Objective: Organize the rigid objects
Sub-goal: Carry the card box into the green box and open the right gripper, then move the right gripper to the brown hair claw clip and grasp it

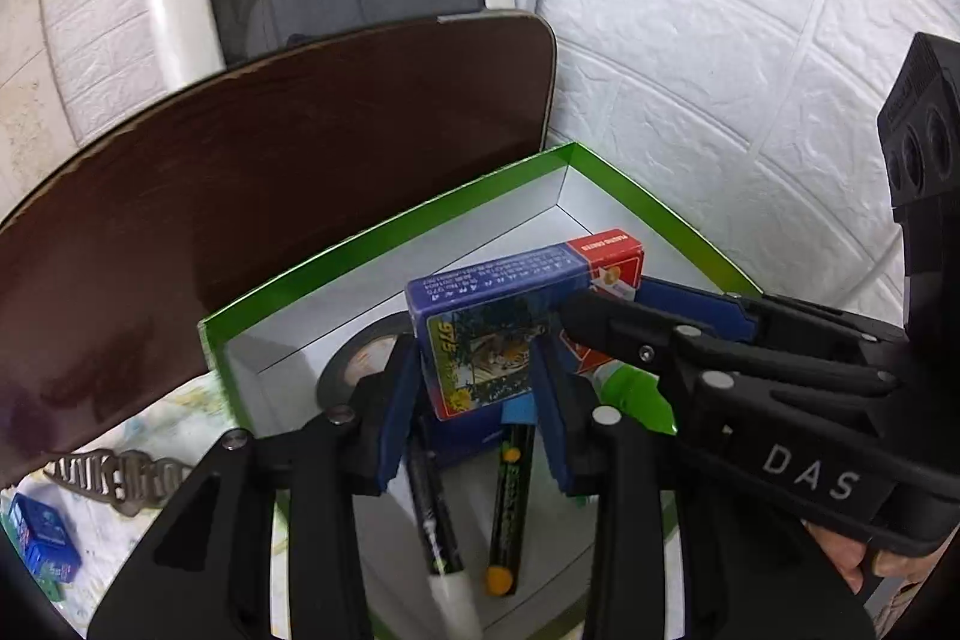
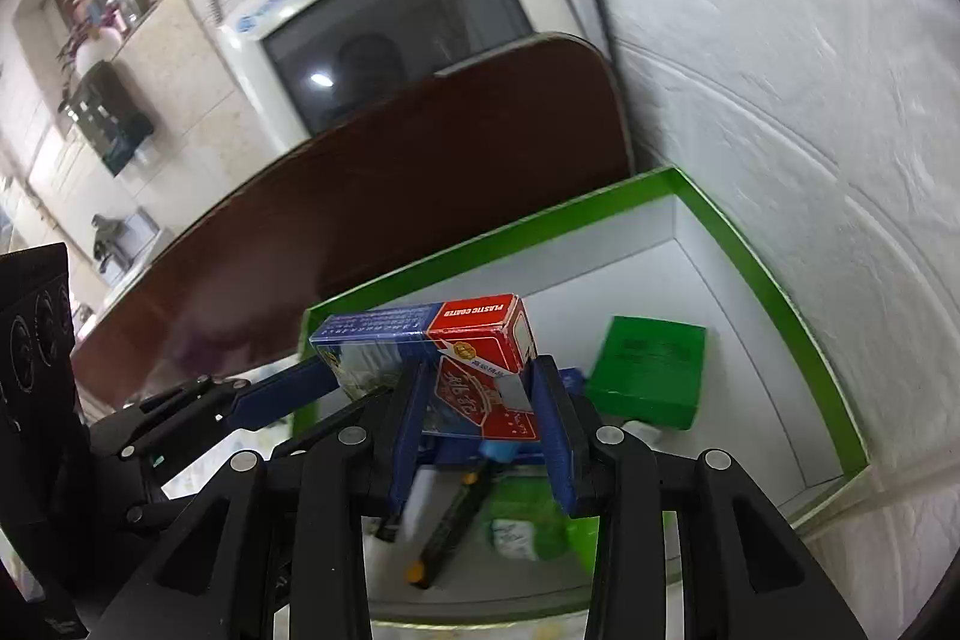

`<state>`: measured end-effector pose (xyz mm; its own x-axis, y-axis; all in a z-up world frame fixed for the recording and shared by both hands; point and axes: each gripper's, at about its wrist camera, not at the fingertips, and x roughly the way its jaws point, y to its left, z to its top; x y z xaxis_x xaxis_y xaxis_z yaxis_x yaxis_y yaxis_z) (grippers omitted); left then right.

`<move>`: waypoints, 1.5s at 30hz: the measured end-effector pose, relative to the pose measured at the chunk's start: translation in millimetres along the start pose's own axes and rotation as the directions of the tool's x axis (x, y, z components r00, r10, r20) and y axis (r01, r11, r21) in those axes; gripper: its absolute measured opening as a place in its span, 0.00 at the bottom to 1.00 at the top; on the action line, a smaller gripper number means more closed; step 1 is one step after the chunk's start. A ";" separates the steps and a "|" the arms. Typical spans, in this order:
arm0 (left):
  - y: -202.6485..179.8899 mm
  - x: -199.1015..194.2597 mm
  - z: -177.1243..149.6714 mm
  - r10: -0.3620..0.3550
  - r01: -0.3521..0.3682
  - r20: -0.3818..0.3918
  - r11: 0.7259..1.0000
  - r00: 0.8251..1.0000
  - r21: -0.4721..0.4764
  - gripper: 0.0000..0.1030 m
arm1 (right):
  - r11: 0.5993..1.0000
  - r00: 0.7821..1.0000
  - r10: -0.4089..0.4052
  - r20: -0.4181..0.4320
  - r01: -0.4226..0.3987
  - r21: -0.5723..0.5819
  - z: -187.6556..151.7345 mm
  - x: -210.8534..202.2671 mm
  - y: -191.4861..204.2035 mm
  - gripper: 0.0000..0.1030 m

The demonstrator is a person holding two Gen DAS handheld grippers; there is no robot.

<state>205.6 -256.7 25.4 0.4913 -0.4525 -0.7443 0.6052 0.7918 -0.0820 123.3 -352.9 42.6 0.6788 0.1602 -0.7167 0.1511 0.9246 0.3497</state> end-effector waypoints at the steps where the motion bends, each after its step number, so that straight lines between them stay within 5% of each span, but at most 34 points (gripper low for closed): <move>1: -2.3 4.5 1.6 0.002 -0.001 -0.003 1.000 1.000 0.003 0.34 | 1.000 1.000 -0.004 -0.001 0.004 0.014 0.9 2.6 -6.3 0.37; 10: -1.0 39.4 19.2 -0.016 0.016 -0.042 1.000 0.999 -0.013 0.35 | 0.993 1.000 -0.022 0.005 0.022 0.120 8.5 20.7 -41.4 0.37; 19: 30.7 5.0 -1.5 0.069 -0.070 -0.014 0.995 0.998 -0.069 0.44 | 0.991 0.997 -0.046 0.058 0.038 0.131 5.2 3.4 -30.6 0.37; 26: 85.4 -49.6 -28.5 0.183 -0.172 0.055 0.970 0.981 -0.171 0.48 | 0.998 0.998 0.054 0.030 -0.056 0.039 3.8 -3.6 22.6 0.37; 29: 120.2 -74.5 -44.5 0.265 -0.239 0.080 0.940 0.961 -0.246 0.59 | 0.993 0.993 0.120 -0.009 -0.120 -0.008 -0.8 0.4 49.7 0.38; 34: 176.8 -96.4 -78.5 0.348 -0.299 0.063 0.874 0.935 -0.384 0.59 | 0.968 0.969 0.231 -0.092 -0.238 -0.077 -11.0 20.5 104.0 0.56; 40: 220.6 -93.5 -103.9 0.318 -0.281 -0.002 0.836 0.948 -0.471 0.59 | 0.958 0.947 0.255 -0.198 -0.275 -0.083 -28.1 54.5 163.5 0.58; 45: 243.5 -77.9 -107.5 0.275 -0.256 -0.030 0.842 0.961 -0.475 0.57 | 0.985 0.937 0.172 -0.304 -0.164 0.050 -42.7 99.2 178.5 0.69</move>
<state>247.4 15.4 -7.9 0.6198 -0.2049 -0.7576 0.0865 0.9773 -0.1936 186.9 -157.2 8.2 0.4432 0.4141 -0.7950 0.0733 0.8672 0.4925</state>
